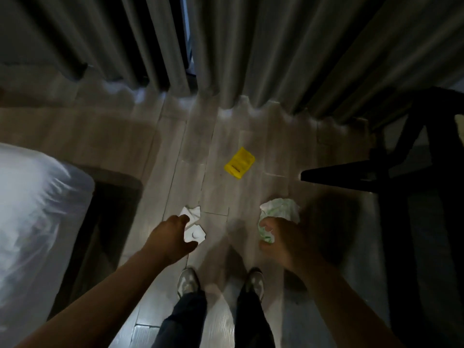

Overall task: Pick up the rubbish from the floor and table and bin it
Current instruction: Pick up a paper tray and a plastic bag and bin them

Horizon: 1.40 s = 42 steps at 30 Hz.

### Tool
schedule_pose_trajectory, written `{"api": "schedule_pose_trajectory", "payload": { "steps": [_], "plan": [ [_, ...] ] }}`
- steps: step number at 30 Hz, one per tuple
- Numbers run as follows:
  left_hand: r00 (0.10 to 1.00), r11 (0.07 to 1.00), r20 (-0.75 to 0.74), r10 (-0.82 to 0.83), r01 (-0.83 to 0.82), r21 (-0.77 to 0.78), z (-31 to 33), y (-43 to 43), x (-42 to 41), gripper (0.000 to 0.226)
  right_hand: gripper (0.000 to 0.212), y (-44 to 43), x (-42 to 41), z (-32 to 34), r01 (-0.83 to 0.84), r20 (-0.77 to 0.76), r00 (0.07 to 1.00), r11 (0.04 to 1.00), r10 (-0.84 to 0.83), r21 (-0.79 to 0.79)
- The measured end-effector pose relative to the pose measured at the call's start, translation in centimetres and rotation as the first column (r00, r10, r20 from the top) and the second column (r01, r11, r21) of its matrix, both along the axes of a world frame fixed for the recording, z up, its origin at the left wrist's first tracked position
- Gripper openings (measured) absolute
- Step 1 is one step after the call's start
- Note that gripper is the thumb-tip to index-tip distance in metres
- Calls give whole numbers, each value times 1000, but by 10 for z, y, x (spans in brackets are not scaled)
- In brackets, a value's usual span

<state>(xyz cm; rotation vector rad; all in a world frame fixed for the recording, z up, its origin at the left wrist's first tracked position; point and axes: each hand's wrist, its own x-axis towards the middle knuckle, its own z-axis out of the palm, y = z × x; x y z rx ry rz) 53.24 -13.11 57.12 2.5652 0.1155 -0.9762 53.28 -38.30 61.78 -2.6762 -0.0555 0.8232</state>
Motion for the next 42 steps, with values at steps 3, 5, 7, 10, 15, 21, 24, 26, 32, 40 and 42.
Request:
{"api": "schedule_pose_trajectory", "payload": {
  "steps": [3, 5, 7, 10, 15, 21, 24, 26, 32, 40, 42],
  "plan": [
    [1000, 999, -3, 20, -20, 31, -70, -4, 9, 69, 45, -2, 22, -68, -27, -31, 999, 1000, 27, -8],
    [1000, 998, 5, 30, -31, 63, -119, -5, 11, 78, 45, -5, 34, -118, -60, -62, 996, 998, 60, 9],
    [1000, 996, 3, 30, -30, 87, -171, -4, 12, 86, 46, -8, 42, -169, -98, -95, 990, 995, 101, 35],
    [1000, 994, -8, 1, -1, 113, -251, 2, 11, 95, 47, -13, 50, -250, -129, -126, 982, 987, 141, 98],
    [1000, 993, -21, 1, 2, 118, -378, 24, 4, 101, 52, -3, 66, -385, -210, -178, 958, 972, 226, 105],
    [991, 988, 103, -81, 66, 140, -505, 49, -6, 119, 51, 23, 88, -520, -222, -84, 967, 959, 239, 175],
    [980, 982, 139, -140, 120, 148, -555, 48, -17, 131, 56, 36, 95, -571, -254, -26, 964, 944, 265, 213],
    [977, 976, 131, -170, 149, 157, -580, 43, -23, 139, 58, 41, 96, -590, -299, 55, 954, 924, 294, 241],
    [979, 929, 36, -200, 178, 323, -578, 34, -7, 134, 49, 36, 75, -572, -374, 172, 924, 901, 341, 220],
    [966, 921, 14, -260, 243, 304, -601, 32, 3, 137, 58, 18, 69, -580, -431, 137, 899, 896, 416, 106],
    [968, 925, -18, -250, 245, 291, -602, 31, -1, 136, 61, 15, 75, -578, -384, 123, 920, 919, 372, 87]
  ]
}}
